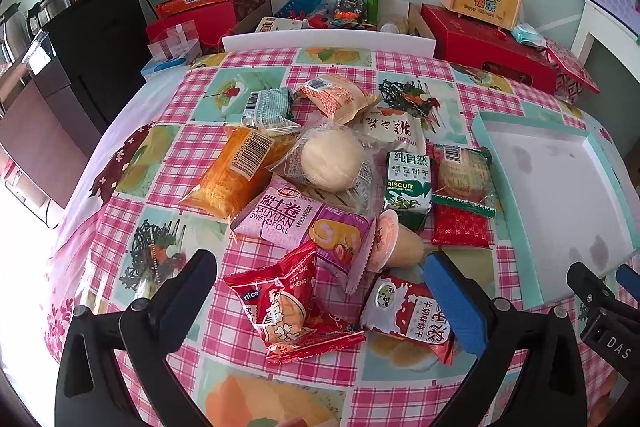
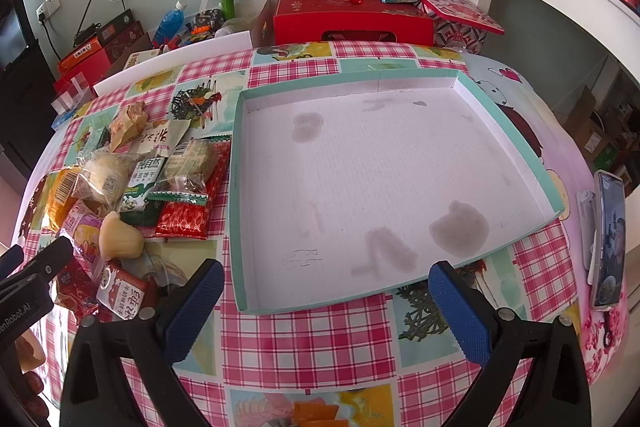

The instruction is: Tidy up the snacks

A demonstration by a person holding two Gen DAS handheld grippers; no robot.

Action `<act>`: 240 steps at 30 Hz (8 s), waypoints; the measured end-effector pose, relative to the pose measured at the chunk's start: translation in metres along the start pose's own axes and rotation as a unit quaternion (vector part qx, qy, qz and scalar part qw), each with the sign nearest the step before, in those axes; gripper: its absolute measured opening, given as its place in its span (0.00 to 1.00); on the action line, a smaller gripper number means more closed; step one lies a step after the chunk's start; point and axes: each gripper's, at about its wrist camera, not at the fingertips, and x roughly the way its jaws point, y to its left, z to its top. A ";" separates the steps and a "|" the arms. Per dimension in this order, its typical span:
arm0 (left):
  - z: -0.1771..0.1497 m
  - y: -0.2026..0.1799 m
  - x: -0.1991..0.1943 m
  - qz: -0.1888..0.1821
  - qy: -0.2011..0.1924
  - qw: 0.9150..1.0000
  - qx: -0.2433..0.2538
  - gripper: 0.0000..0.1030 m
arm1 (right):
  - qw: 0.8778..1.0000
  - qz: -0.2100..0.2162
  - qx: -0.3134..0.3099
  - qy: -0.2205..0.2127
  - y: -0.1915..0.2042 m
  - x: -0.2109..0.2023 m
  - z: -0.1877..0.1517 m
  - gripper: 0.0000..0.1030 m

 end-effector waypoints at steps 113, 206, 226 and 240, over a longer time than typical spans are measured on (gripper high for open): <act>-0.015 0.045 0.031 -0.108 0.096 0.985 -0.098 0.33 | 0.974 0.144 -0.166 0.049 0.139 0.043 -0.024 0.41; 0.044 -0.071 -0.007 -0.119 0.031 0.991 0.054 0.50 | 0.997 0.066 0.020 -0.026 -0.015 0.005 0.043 0.40; 0.090 -0.225 0.061 -0.184 0.052 0.973 0.128 0.50 | 0.992 -0.017 0.114 -0.049 -0.125 0.051 0.079 0.41; 0.098 -0.251 0.085 -0.167 0.057 0.976 0.129 0.78 | 0.988 -0.039 0.146 -0.023 -0.158 0.075 0.081 0.44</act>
